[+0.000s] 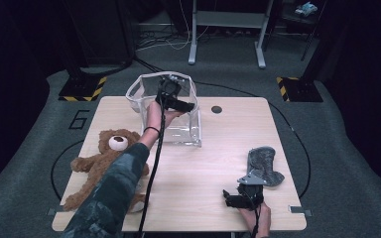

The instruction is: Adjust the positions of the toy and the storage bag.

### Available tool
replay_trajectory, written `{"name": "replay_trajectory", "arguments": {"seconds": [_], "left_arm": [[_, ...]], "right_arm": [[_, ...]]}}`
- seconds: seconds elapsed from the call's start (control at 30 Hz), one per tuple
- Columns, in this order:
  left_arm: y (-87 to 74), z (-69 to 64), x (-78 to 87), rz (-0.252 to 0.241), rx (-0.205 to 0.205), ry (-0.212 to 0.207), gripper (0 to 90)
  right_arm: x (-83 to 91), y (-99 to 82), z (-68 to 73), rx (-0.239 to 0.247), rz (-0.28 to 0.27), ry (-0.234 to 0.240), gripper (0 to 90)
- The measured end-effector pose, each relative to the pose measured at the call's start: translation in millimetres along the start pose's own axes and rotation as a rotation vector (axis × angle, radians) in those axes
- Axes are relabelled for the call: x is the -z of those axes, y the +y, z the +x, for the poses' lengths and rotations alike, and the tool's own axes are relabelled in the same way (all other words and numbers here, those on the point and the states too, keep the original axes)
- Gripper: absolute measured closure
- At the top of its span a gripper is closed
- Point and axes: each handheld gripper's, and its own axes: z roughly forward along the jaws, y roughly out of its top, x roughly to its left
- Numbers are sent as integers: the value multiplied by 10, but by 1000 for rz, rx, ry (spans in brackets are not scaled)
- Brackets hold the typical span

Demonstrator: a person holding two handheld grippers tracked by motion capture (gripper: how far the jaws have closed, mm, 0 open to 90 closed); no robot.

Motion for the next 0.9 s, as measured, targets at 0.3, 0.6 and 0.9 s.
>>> {"name": "replay_trajectory", "arguments": {"seconds": [0.3, 0.6, 0.9], "left_arm": [[-102, 422, 249, -34, 62, 77, 170], [-181, 856, 463, -69, 168, 177, 189], [-395, 1225, 514, -46, 268, 261, 173]], "right_arm": [[0, -1, 1, 0, -1, -2, 77], [1, -1, 3, -2, -1, 0, 79], [1, -2, -1, 7, -2, 2, 81]]}}
